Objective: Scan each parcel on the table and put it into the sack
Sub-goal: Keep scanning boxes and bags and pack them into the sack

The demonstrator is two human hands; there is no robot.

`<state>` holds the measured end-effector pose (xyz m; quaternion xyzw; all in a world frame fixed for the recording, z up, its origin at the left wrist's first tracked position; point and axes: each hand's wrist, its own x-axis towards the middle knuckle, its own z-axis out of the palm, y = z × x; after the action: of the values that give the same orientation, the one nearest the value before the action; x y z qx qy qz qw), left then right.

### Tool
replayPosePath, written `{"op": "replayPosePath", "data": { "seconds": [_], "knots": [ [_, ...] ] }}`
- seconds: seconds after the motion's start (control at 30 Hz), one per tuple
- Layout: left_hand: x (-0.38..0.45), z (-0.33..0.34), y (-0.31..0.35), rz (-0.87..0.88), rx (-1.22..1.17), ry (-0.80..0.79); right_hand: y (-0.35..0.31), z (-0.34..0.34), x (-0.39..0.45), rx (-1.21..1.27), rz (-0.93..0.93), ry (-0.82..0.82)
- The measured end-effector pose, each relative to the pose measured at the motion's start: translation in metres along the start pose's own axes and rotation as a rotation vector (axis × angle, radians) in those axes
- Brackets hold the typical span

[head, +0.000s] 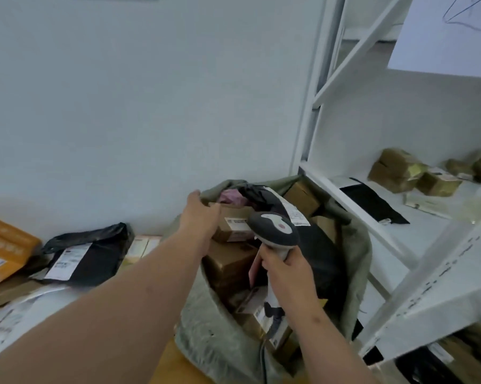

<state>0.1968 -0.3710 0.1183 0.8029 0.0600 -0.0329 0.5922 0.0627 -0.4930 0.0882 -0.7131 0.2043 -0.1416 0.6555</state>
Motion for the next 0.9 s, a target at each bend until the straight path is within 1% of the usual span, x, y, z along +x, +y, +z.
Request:
{"op": "replayPosePath", "data": {
  "seconds": [0.1, 0.17, 0.33, 0.47, 0.57, 0.73, 0.9],
  "knots": [
    [0.000, -0.005, 0.000, 0.110, 0.107, 0.023, 0.005, 0.005, 0.007, 0.003, 0.054, -0.003],
    [-0.002, -0.012, 0.000, 0.161, 0.124, 0.047, 0.005, 0.013, 0.010, 0.020, 0.066, -0.015],
    [-0.003, -0.046, -0.008, 0.213, 0.118, 0.159, -0.008, 0.037, 0.006, 0.020, -0.035, -0.116],
    [-0.002, -0.095, -0.029, 0.162, 0.073, 0.255, -0.026, 0.076, -0.010, -0.083, -0.097, -0.247],
    [-0.003, -0.143, -0.054, 0.102, 0.068, 0.290, -0.037, 0.114, -0.032, -0.120, -0.115, -0.321],
    [-0.008, -0.234, -0.106, 0.006, 0.070, 0.318, -0.027, 0.192, -0.069, -0.164, -0.065, -0.361],
    [-0.019, -0.324, -0.168, -0.110, 0.143, 0.349, 0.001, 0.270, -0.106, -0.227, -0.008, -0.386]
  ]
}}
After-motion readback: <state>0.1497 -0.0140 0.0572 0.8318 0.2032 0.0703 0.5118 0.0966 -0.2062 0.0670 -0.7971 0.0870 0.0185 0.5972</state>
